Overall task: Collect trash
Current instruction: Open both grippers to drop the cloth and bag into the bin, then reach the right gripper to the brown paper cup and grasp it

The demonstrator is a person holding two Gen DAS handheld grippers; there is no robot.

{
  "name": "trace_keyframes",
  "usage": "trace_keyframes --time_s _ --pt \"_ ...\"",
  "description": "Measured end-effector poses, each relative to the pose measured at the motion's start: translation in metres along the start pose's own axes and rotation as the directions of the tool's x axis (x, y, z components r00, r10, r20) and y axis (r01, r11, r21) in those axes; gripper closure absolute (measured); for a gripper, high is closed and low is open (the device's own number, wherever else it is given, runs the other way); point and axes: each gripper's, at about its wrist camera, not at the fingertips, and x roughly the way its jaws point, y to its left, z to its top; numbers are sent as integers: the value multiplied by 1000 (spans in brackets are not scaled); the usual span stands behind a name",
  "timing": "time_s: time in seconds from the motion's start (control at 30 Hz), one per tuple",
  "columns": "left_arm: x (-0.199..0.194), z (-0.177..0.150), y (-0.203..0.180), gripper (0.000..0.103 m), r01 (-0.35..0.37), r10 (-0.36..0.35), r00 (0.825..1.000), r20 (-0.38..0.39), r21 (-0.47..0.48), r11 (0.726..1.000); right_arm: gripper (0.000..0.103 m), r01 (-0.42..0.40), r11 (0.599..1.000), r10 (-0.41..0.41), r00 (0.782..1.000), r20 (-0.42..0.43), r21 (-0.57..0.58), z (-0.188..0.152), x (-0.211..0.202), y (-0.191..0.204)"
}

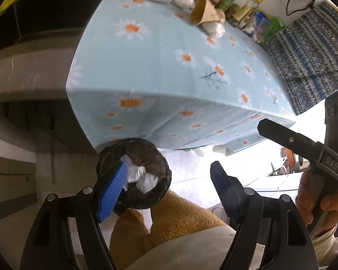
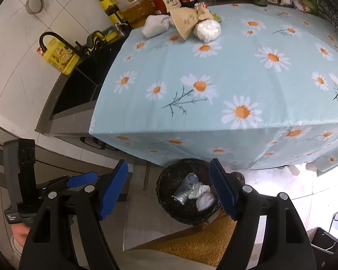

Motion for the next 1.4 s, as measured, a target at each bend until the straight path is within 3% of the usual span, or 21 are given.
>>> trace_keyframes --time_s 0.33,0.57,0.77,1.07,1.13,1.4 --pt "-17 29 -13 29 -1 0 998 60 22 1000 24 30 999 -28 997 68 -31 27 -23 -5" --pt "-25 54 -23 29 -9 8 993 114 4 1000 9 19 996 -8 993 117 -90 69 -33 -8" --pt "-31 75 -33 29 -27 29 986 162 -17 999 5 42 989 -22 990 140 -144 114 -28 -11" --pt "-34 92 -31 29 -86 106 974 202 -106 991 5 50 980 -30 994 106 -195 183 10 -17" --pt "-34 94 -29 19 -94 119 971 206 -127 987 5 63 977 -44 994 98 -202 197 22 -18" --pt "-36 102 -23 18 -115 163 962 219 -213 970 5 73 972 -66 997 37 -223 237 64 -22"
